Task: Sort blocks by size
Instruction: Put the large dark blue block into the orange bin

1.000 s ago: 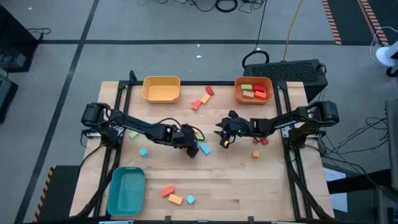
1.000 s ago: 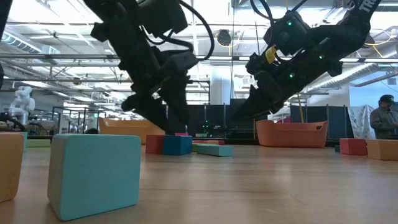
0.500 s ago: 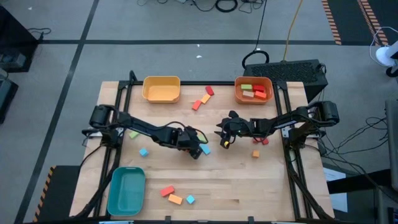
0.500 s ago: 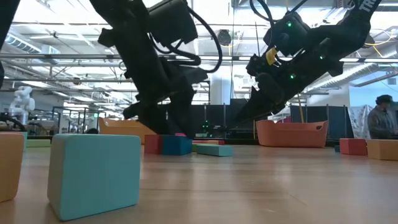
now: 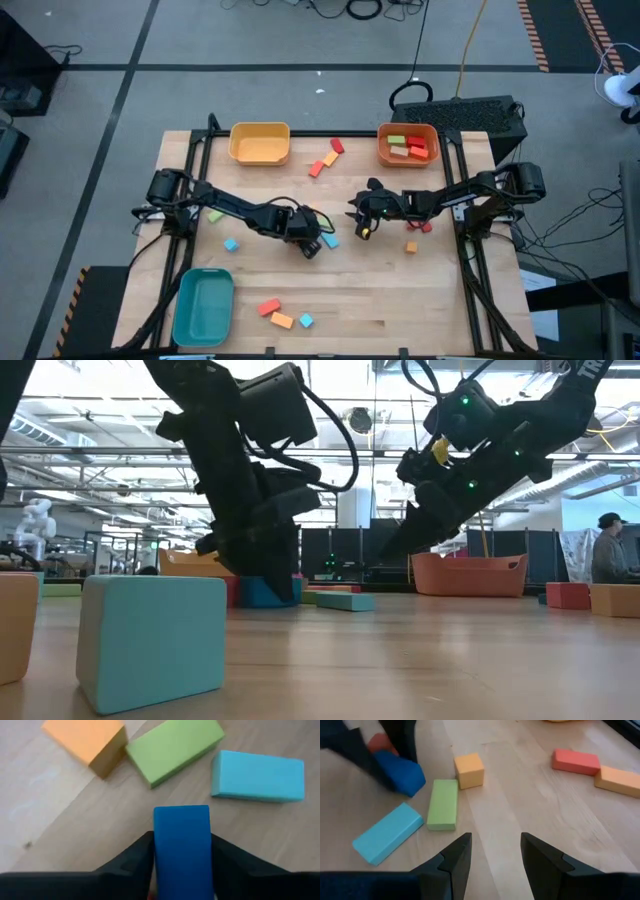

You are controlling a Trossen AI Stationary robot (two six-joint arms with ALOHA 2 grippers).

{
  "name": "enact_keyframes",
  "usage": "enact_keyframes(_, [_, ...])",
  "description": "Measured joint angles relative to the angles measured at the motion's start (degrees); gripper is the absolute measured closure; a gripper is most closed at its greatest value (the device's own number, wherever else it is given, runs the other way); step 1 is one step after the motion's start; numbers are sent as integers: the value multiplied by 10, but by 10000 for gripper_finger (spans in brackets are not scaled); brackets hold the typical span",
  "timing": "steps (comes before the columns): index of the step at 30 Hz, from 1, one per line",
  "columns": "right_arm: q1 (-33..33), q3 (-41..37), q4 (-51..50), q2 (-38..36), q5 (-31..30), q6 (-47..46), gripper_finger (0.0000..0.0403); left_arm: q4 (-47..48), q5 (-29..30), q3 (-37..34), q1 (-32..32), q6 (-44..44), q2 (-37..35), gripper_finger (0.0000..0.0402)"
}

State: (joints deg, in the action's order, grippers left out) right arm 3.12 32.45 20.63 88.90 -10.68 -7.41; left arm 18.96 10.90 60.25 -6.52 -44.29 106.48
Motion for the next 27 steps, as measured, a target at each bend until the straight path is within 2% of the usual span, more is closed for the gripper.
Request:
enact_keyframes(2, [-4,0,-4,0,34,34,248,-6,0,0,0,35,0,266])
enact_keyframes(4, [-11,0,-5,0,61,58,248,-9,0,0,0,71,0,266])
enact_keyframes(10, [-35,0,-4,0,63,104,248,-61,-2,0,0,168,0,266])
enact_keyframes(15, [-62,0,-55,0,64,156,247,-123,-23,0,0,238,0,266])
enact_keyframes(18, [-70,0,-84,-4,62,156,244,-148,-49,0,3,268,5,266])
enact_keyframes(21, [-74,0,-104,-10,58,138,240,-152,-50,3,5,284,5,266])
enact_keyframes(27, [-74,0,-169,-45,28,82,238,-138,-49,60,23,341,6,266])
